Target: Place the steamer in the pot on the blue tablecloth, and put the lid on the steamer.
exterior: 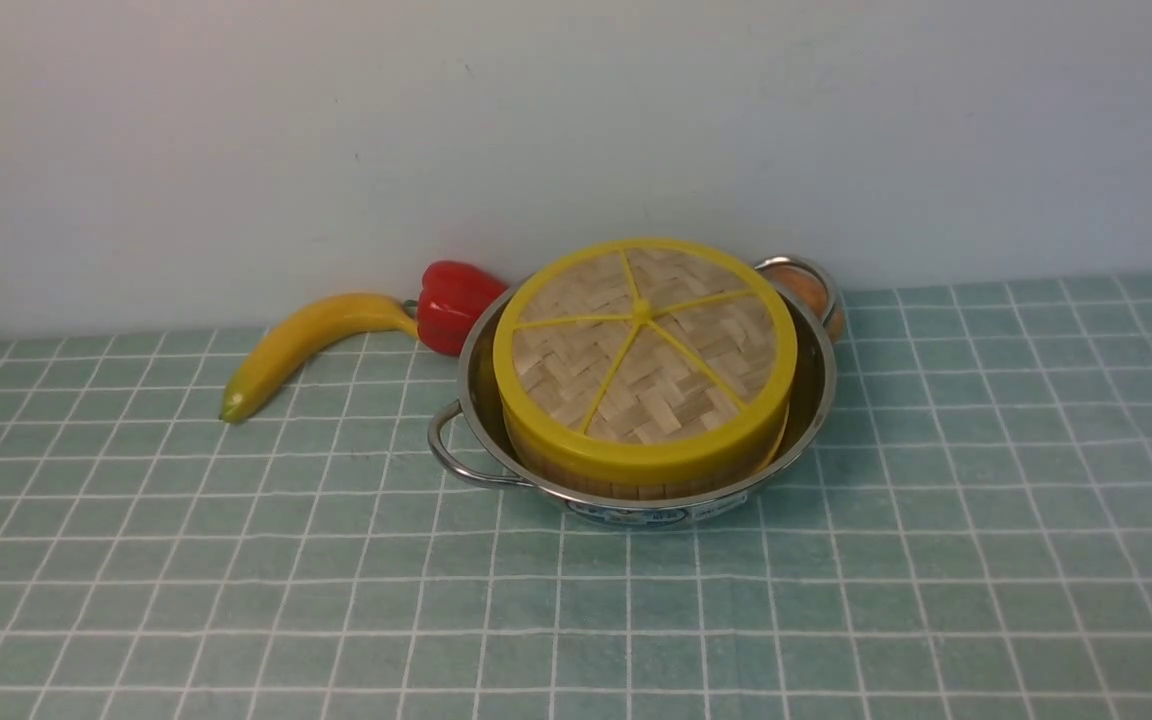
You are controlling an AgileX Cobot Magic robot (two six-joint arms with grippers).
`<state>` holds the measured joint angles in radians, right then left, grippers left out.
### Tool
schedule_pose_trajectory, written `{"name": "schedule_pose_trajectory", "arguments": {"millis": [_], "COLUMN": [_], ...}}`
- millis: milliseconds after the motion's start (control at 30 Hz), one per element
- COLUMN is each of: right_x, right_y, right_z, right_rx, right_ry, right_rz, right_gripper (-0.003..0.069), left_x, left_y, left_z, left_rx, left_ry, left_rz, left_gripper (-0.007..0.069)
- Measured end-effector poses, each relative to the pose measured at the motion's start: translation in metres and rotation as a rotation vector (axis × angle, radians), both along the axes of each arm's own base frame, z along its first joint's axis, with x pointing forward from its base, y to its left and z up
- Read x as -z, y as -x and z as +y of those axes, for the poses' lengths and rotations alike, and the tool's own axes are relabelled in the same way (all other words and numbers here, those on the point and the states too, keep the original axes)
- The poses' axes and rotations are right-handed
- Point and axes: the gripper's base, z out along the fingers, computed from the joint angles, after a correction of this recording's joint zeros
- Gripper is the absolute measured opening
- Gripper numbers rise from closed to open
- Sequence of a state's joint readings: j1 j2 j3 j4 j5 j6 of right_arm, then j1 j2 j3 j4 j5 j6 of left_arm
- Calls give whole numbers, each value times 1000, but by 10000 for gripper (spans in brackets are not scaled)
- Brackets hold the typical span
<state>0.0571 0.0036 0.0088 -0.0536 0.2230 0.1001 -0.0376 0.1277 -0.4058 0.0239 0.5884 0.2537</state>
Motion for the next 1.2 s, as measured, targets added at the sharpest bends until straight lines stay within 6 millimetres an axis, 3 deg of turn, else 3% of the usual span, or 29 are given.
{"name": "schedule_pose_trajectory", "arguments": {"millis": [167,300,1200], "right_x": [0,0,0], "right_y": [0,0,0], "right_z": [0,0,0], "right_rx": [0,0,0], "right_ry": [0,0,0], "right_rz": [0,0,-5], "right_gripper": [236,239,240], "left_x": [71,96,100], "left_y": [-13,-15,-15], "left_z": [1,2,2], "left_rx": [-64,-80,-80], "left_ry": [77,90,90], "left_rz": [-17,-51,-41], "left_gripper": [181,191,232]}}
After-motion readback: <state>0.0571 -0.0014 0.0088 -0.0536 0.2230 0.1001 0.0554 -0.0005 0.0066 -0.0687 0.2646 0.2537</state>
